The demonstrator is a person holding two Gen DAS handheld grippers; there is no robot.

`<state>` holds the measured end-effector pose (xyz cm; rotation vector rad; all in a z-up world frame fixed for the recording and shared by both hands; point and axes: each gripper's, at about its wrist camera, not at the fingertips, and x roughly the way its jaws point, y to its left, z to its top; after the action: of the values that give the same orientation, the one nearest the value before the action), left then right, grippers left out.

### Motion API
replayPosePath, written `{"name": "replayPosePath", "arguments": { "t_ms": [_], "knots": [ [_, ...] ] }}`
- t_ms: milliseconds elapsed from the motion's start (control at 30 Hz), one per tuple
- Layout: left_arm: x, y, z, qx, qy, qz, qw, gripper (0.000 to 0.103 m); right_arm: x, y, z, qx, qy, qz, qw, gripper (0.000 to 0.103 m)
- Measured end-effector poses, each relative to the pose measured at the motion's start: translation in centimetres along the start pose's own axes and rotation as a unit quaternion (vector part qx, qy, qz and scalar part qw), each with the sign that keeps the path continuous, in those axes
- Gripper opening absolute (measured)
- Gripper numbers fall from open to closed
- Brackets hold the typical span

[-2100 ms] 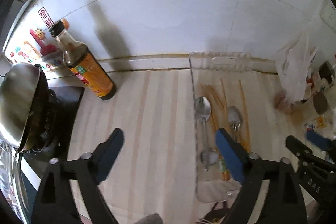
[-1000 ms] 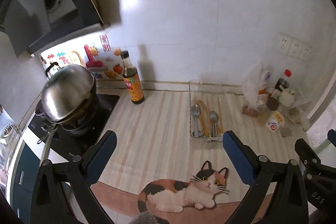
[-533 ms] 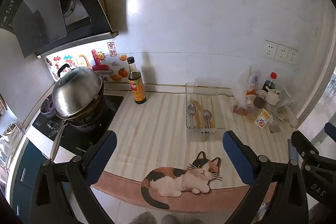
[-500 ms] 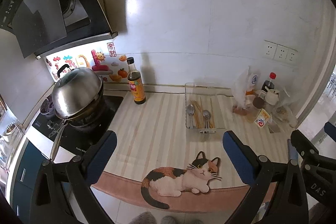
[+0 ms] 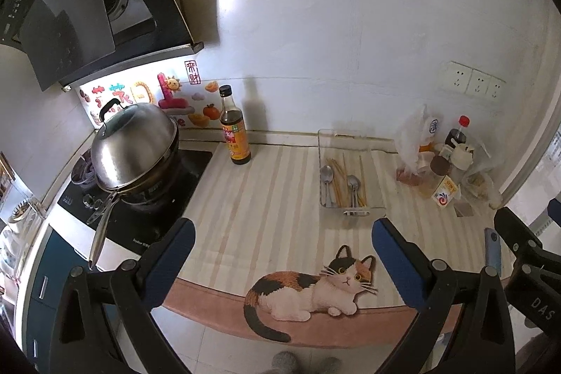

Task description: Organize utensils

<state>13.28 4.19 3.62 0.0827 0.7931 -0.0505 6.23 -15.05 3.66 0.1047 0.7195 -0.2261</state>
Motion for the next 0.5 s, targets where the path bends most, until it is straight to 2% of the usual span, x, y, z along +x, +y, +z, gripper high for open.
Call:
{"name": "replayPosePath", "arguments": {
  "t_ms": [500],
  "knots": [
    [0.08, -0.03, -0.24, 0.004, 0.004, -0.003, 1.0, 0.103, 0.61, -0.49, -0.1, -0.003, 0.009, 0.003, 1.0, 0.103]
  ]
}}
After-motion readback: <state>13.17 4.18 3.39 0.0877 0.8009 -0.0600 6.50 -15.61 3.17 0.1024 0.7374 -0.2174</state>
